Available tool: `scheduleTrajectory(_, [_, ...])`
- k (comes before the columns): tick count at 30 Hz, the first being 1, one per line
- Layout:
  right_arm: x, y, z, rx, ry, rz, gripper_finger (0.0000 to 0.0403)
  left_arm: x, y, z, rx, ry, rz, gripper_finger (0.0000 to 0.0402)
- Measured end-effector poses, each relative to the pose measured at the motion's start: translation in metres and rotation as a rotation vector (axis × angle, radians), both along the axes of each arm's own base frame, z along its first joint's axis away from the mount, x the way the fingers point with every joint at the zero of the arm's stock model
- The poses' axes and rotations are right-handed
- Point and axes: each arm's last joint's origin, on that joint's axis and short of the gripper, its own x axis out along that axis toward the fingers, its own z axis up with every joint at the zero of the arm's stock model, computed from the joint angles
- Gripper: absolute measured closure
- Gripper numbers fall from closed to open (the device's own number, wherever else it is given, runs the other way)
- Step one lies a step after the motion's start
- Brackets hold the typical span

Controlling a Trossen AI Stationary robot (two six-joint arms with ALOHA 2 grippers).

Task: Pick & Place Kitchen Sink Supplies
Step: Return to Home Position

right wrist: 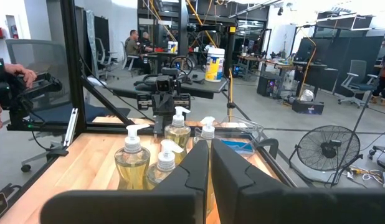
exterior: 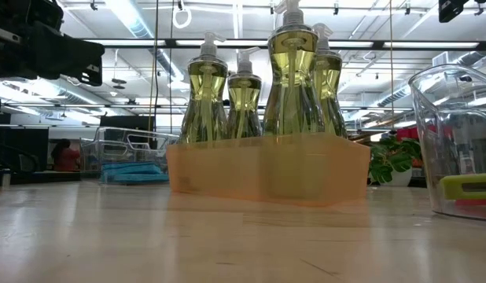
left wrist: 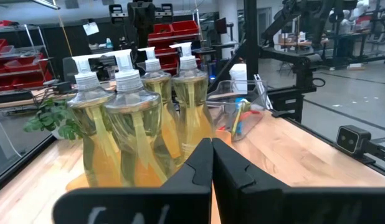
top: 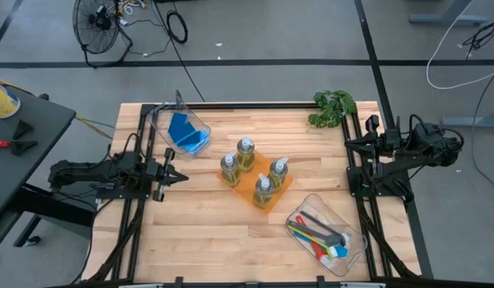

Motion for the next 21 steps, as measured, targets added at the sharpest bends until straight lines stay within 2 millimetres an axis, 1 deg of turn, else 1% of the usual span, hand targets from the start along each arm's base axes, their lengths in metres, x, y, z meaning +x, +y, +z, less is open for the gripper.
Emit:
scheduleTrajectory(11, [0.0,0.0,0.0,0.0,0.0,0.0,0.0382,0.0004,0.0,-0.001,-0.001,0.01,0.002,0.0399])
scheduleTrajectory(21, [0.0,0.0,0.0,0.0,0.0,0.0,0.0382,0.0011,0.0014,-0.0019,-0.002,0.018,0.046,0.0399])
